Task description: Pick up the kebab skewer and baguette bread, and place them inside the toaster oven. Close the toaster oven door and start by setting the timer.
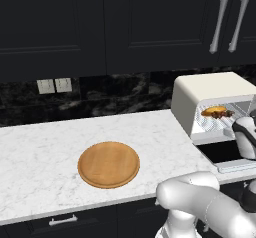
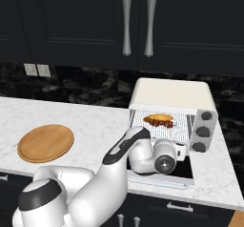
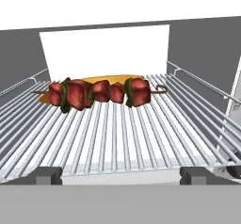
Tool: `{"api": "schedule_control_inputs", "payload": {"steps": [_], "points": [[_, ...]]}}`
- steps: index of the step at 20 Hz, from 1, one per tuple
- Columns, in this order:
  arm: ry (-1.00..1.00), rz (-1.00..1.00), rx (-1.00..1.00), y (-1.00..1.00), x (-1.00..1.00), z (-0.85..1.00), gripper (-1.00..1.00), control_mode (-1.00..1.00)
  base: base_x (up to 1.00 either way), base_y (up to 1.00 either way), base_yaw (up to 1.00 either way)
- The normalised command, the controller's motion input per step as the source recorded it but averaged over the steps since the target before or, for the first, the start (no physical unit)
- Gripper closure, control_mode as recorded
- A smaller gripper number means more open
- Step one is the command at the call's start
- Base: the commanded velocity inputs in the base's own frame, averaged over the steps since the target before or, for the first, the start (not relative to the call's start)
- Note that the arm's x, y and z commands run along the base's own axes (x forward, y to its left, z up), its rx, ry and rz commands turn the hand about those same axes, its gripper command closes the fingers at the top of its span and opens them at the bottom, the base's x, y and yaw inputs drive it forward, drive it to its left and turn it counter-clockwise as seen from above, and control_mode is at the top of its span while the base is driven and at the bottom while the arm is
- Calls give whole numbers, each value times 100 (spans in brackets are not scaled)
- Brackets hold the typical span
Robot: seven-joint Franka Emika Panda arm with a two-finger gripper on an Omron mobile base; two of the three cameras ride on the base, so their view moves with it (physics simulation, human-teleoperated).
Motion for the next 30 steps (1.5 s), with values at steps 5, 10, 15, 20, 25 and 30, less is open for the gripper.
{"api": "schedule_control_inputs", "payload": {"steps": [5, 10, 15, 20, 25, 30], "points": [[0, 0, 0, 3, 17, 0, -100, -100, 0, 0, 0], [0, 0, 0, 0, 13, 0, -100, -100, 0, 0, 0], [0, 0, 0, 0, 14, 0, -100, -100, 0, 0, 0], [0, 0, 0, 0, 15, 0, -100, -100, 0, 0, 0], [0, 0, 0, 0, 15, 0, -100, -100, 0, 0, 0], [0, 0, 0, 0, 14, 0, -100, -100, 0, 0, 0]]}}
